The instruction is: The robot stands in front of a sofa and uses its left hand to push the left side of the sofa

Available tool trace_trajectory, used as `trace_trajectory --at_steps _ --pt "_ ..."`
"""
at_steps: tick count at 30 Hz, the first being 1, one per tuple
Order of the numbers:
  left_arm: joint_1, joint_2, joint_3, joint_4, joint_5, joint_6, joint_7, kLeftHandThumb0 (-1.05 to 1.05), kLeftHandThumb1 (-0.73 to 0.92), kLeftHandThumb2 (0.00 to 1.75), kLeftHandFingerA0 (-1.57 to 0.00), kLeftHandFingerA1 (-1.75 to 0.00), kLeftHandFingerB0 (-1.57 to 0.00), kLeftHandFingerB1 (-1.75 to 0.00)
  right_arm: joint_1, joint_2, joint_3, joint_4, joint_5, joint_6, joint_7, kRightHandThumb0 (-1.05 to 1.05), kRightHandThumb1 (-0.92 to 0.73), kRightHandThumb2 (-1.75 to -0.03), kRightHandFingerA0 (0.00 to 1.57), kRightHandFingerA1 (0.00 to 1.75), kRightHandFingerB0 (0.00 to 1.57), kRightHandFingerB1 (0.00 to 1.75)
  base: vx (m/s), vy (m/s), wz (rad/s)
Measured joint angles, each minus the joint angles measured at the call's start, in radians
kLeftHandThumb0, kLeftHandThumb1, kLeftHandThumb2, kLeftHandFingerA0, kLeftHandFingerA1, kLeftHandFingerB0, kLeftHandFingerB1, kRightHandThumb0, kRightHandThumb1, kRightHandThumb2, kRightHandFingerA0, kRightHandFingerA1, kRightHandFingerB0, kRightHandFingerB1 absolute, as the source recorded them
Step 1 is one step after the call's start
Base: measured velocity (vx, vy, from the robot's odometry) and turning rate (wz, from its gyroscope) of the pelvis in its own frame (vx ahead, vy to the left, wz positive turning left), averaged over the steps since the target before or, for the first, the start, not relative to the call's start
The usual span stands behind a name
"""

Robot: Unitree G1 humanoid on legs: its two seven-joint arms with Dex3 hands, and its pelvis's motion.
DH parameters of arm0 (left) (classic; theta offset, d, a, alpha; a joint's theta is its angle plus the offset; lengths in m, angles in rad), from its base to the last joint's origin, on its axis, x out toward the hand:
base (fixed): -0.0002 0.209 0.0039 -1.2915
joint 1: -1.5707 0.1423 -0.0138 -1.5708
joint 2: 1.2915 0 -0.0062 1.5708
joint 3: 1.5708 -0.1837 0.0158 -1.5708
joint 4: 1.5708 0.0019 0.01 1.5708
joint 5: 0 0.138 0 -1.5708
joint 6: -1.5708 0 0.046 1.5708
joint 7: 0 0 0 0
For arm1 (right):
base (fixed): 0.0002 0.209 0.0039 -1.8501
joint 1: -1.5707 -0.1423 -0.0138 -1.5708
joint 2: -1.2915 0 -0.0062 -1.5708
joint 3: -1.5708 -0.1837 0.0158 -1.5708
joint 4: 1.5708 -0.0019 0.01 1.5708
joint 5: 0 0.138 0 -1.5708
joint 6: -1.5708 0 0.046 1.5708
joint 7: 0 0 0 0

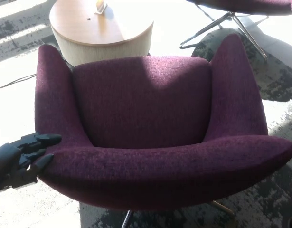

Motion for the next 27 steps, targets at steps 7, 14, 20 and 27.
trace_trajectory --at_steps 7,14,20,27 --pt "0.002 0.000 0.004 0.013 -0.007 -0.020 -0.006 -0.84 0.64 1.06 -0.02 -0.44 -0.12 -0.43 0.020 0.000 0.001 0.001 0.000 -0.006 -0.005 -0.68 -0.78 -0.64 0.72 0.45 0.58 0.38 0.00 0.000 0.00" --pt "0.010 0.001 0.116 0.013 -0.051 0.019 -0.010 -0.77 0.91 0.70 -0.07 -0.36 -0.07 -0.31 0.022 0.000 0.000 0.004 0.000 -0.008 -0.009 -0.67 -0.80 -0.65 0.71 0.45 0.57 0.38 0.00 0.000 0.00" --pt "0.022 0.008 0.217 0.128 -0.077 0.018 0.004 -0.72 0.91 0.75 -0.03 -0.35 -0.03 -0.25 0.008 0.000 -0.007 0.007 0.003 -0.008 -0.010 -0.67 -0.79 -0.64 0.73 0.46 0.62 0.39 0.00 0.000 0.00" --pt "0.205 -0.070 0.317 0.231 -0.125 0.005 0.003 -0.73 0.79 1.16 0.00 -0.38 0.00 -0.30 0.040 0.001 -0.008 0.016 0.004 -0.011 -0.009 -0.68 -0.79 -0.65 0.74 0.44 0.58 0.38 0.00 0.000 0.02"
